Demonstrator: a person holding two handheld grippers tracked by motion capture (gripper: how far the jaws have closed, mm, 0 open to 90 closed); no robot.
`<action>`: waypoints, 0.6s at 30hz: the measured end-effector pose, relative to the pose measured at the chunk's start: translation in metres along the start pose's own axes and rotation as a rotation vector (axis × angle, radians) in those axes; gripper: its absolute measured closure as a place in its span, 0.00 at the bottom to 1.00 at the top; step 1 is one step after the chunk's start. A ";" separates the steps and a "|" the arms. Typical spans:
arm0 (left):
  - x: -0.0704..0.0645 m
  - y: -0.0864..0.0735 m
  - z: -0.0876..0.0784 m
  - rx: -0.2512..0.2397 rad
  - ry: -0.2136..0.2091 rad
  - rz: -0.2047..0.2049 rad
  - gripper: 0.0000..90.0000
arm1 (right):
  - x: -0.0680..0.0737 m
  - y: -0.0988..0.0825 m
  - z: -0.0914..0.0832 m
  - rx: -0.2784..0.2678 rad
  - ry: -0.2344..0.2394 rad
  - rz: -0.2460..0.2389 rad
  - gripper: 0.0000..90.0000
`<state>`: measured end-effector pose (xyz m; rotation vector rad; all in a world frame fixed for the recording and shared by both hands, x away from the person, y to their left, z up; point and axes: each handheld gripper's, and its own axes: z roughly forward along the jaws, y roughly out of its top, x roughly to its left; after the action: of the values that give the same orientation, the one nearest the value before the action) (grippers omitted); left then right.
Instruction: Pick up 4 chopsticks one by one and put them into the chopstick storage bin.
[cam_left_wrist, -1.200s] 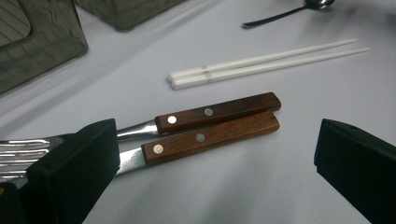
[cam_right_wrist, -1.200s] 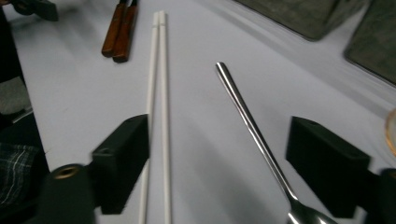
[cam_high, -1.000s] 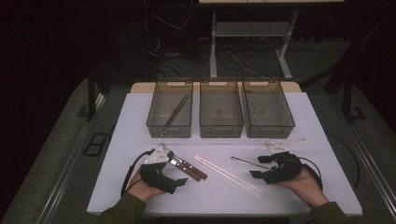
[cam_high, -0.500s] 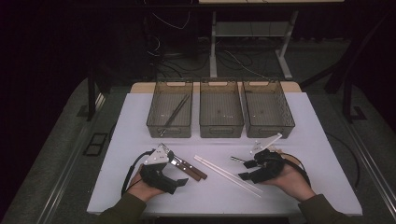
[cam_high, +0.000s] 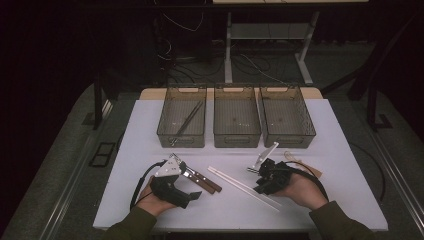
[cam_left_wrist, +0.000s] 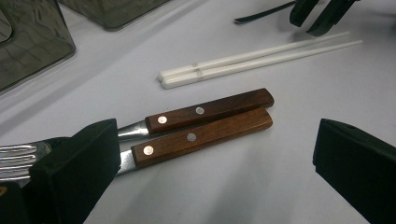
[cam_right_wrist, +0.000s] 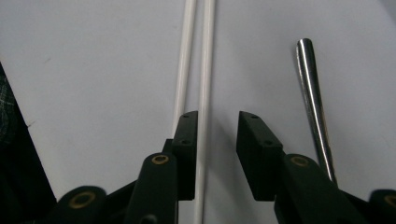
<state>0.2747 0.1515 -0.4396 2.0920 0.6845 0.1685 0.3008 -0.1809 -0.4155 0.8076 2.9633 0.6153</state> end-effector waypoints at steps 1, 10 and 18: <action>0.000 0.000 0.000 0.002 0.000 0.002 0.00 | 0.000 0.001 0.001 0.010 -0.002 -0.008 0.78; -0.001 0.000 0.001 0.001 0.000 -0.001 0.00 | 0.004 0.012 0.007 0.092 0.001 -0.033 0.86; -0.001 0.000 0.001 -0.002 0.001 -0.005 0.00 | 0.010 0.022 0.014 0.161 -0.025 -0.043 0.91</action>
<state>0.2738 0.1500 -0.4402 2.0878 0.6896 0.1670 0.3039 -0.1535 -0.4193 0.7520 3.0288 0.3660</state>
